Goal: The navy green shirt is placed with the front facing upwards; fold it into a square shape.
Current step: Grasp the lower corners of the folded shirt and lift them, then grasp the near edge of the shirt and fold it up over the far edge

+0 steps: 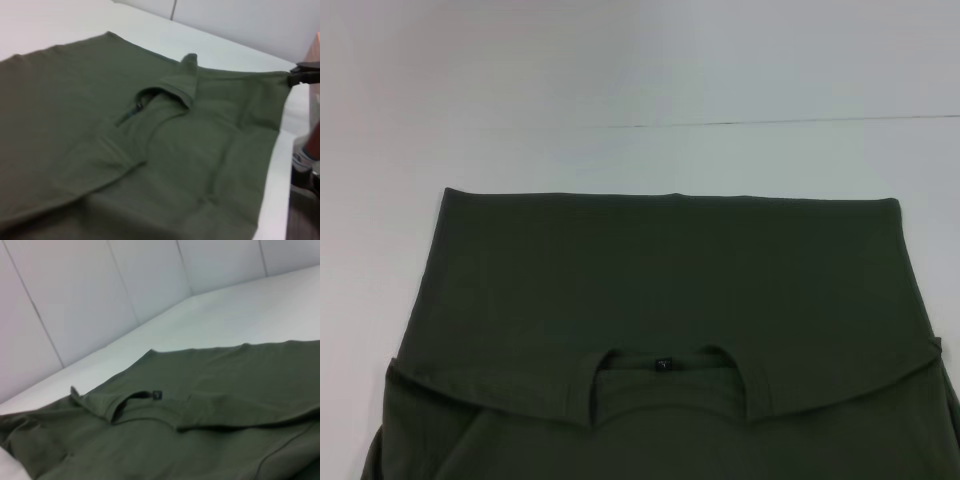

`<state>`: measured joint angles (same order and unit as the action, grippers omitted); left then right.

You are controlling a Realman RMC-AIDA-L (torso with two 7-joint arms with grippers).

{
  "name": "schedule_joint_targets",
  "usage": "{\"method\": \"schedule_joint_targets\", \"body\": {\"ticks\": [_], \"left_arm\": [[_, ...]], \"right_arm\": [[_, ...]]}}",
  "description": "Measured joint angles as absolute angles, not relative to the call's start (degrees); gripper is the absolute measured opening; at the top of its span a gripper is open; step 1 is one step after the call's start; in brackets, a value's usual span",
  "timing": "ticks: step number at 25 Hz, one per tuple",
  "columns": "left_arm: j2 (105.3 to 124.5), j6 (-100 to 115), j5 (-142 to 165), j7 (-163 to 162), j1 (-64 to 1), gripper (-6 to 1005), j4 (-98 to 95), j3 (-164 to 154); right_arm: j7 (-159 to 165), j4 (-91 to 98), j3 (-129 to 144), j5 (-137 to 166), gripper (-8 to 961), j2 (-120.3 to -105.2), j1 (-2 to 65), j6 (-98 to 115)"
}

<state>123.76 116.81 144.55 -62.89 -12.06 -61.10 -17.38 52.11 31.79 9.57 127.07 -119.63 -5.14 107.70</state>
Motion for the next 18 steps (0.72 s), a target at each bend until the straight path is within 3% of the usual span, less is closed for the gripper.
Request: {"method": "schedule_joint_targets", "body": {"ticks": [18], "left_arm": [[121.9,113.69,135.95,-65.32,-15.4,42,-55.88,-4.83]], "right_arm": [[67.14,34.94,-2.78,128.02,71,-118.53,5.38,112.3]]}}
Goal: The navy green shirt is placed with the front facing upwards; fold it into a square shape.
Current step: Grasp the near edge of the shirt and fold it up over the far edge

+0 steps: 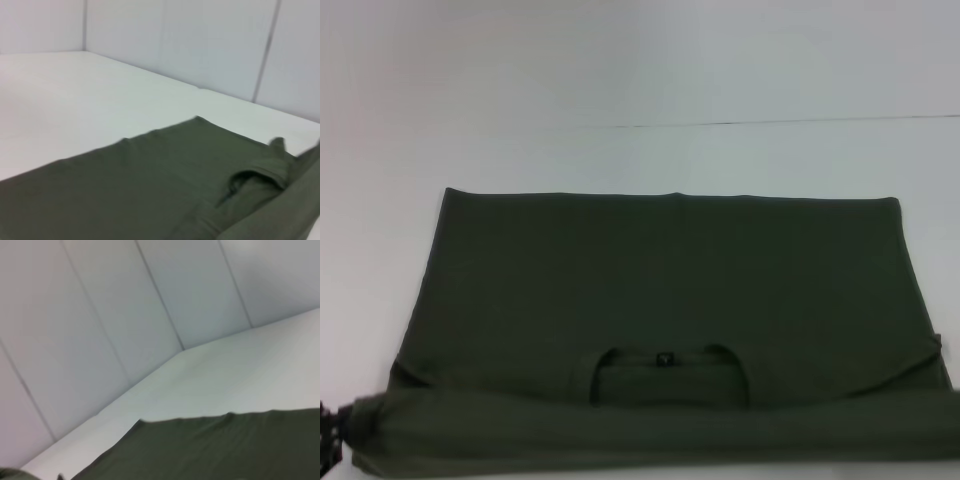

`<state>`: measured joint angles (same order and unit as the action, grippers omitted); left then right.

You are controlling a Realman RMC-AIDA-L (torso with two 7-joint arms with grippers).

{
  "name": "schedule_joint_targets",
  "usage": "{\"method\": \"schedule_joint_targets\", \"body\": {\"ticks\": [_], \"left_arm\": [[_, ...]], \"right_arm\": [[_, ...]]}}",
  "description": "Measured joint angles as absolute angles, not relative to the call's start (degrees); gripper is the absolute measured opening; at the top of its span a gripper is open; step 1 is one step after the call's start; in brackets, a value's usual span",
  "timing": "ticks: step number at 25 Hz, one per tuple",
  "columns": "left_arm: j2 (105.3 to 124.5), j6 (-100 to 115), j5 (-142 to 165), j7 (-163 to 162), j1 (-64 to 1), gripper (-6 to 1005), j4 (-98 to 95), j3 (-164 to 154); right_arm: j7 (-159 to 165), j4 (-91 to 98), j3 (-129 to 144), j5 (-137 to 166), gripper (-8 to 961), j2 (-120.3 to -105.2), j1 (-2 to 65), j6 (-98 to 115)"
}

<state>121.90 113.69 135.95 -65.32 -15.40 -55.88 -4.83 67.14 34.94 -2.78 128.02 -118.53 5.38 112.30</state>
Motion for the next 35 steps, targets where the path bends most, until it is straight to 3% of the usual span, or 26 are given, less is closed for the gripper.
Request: {"method": "schedule_joint_targets", "body": {"ticks": [12,35], "left_arm": [[122.48,103.1,130.65,-68.93,-20.08,43,-49.21,-4.76],[123.99,72.46,124.94,-69.52,-34.6,42,-39.19,-7.72]], "right_arm": [[74.1,35.5,-5.98,127.97,71,-117.44,12.8,107.68],[82.34,31.59,-2.36,125.67,66,-117.9,31.07,76.02]]}}
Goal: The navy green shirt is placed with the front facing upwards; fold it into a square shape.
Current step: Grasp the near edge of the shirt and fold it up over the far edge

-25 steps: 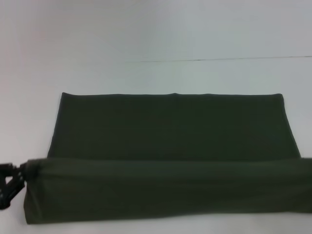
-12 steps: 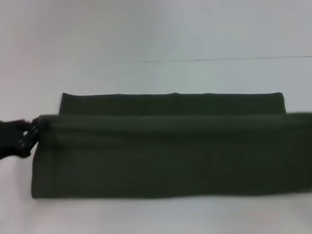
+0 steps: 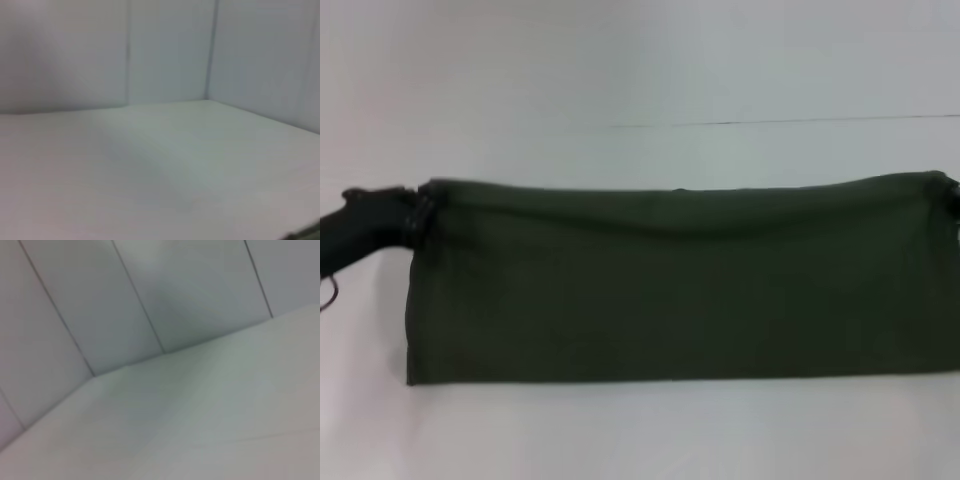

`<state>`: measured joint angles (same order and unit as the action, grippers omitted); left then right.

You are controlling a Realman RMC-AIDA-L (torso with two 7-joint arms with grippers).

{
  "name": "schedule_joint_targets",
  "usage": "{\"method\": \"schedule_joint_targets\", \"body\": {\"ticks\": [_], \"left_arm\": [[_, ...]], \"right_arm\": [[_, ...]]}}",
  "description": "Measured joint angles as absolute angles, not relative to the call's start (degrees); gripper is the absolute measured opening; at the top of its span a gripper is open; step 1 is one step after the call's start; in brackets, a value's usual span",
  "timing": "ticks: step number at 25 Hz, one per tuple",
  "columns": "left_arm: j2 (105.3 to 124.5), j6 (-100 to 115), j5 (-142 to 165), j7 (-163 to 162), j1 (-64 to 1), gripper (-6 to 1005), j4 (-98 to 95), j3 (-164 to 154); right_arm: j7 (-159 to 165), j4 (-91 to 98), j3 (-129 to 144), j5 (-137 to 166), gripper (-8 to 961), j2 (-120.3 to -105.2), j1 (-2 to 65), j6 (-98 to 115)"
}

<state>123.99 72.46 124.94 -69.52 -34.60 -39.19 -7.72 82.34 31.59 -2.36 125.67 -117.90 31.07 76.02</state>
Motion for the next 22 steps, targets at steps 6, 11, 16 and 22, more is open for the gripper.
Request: {"method": "schedule_joint_targets", "body": {"ticks": [6,11,16,22], "left_arm": [[123.79,65.2,122.66,-69.04,-37.56,42,-37.07,-9.22],[123.8,59.48,122.56,-68.97,-39.7,42,-35.22,-11.91],[123.82,53.22,122.55,-68.82,-42.23,42,-33.99,-13.84],[123.83,48.02,122.55,-68.81,-43.66,43,-31.93,-16.18]], "right_arm": [[81.87,28.23,1.4,124.33,66,-118.33,34.13,65.81],[81.72,27.36,5.21,121.26,67,-118.88,35.59,59.97],[81.65,27.33,7.59,118.9,66,-118.85,36.41,57.66],[81.72,26.5,8.59,118.41,66,-118.94,37.75,53.71]]}}
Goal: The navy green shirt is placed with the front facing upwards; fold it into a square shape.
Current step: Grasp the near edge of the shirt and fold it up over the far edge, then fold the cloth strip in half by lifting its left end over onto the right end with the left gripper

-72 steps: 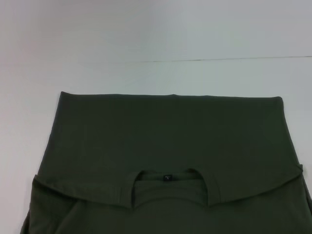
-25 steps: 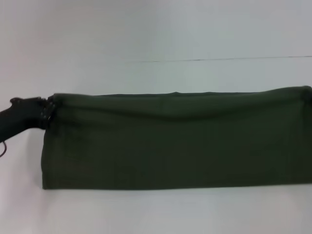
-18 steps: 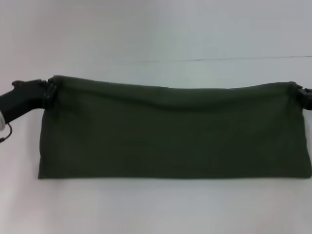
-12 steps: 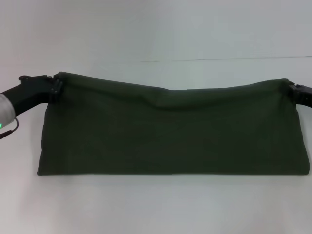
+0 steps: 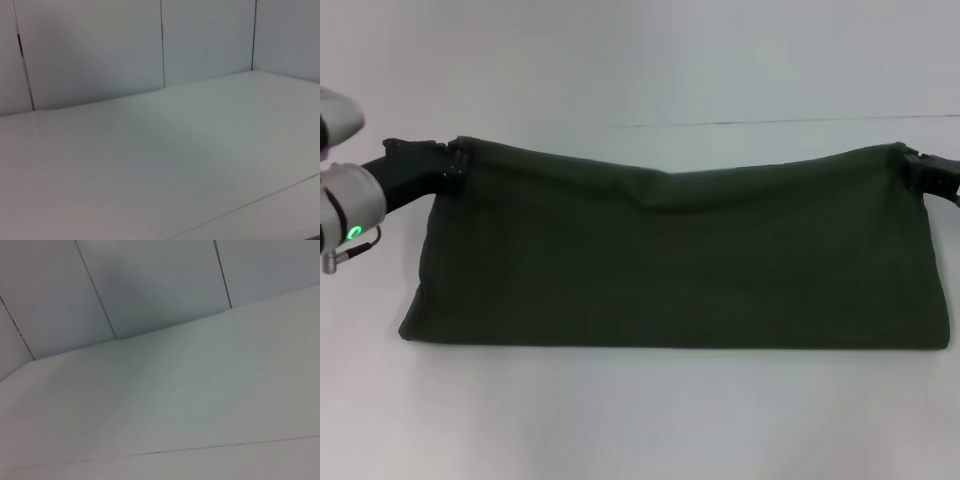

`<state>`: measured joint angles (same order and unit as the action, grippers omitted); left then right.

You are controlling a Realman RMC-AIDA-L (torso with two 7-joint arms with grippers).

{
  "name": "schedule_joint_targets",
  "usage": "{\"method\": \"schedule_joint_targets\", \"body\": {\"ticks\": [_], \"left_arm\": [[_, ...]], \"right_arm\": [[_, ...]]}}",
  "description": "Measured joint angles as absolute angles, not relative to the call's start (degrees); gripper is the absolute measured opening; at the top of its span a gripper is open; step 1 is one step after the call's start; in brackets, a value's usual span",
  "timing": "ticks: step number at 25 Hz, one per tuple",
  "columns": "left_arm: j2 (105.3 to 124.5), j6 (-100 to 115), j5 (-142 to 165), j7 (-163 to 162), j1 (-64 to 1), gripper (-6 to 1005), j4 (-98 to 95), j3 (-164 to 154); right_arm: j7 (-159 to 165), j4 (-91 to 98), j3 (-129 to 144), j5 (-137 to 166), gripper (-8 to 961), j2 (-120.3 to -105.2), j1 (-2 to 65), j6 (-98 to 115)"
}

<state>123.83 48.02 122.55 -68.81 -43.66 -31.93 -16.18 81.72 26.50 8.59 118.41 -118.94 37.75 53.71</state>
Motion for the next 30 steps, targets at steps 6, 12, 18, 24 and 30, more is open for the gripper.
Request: {"method": "schedule_joint_targets", "body": {"ticks": [6,12,18,24,30], "left_arm": [[124.02,44.57,122.13,-68.81,-44.0,65,-30.36,-17.95],[124.02,44.42,117.71,-68.75,-43.15,130,-30.33,-17.97],[124.01,44.42,116.74,-68.66,-42.72,272,-30.58,-17.63],[123.5,46.11,115.08,-77.28,-39.98,508,-32.71,-17.95],[122.12,60.19,115.74,-89.49,-33.56,828,-38.48,-17.88]], "right_arm": [[81.51,25.42,11.01,118.38,67,-119.43,38.4,50.13],[81.74,25.55,11.08,117.15,166,-119.44,38.23,50.02],[82.21,25.77,10.99,117.08,401,-119.24,37.26,51.3],[81.97,27.11,10.71,116.99,707,-119.2,34.96,57.54],[79.06,28.74,10.59,116.47,738,-119.42,31.6,65.77]]}}
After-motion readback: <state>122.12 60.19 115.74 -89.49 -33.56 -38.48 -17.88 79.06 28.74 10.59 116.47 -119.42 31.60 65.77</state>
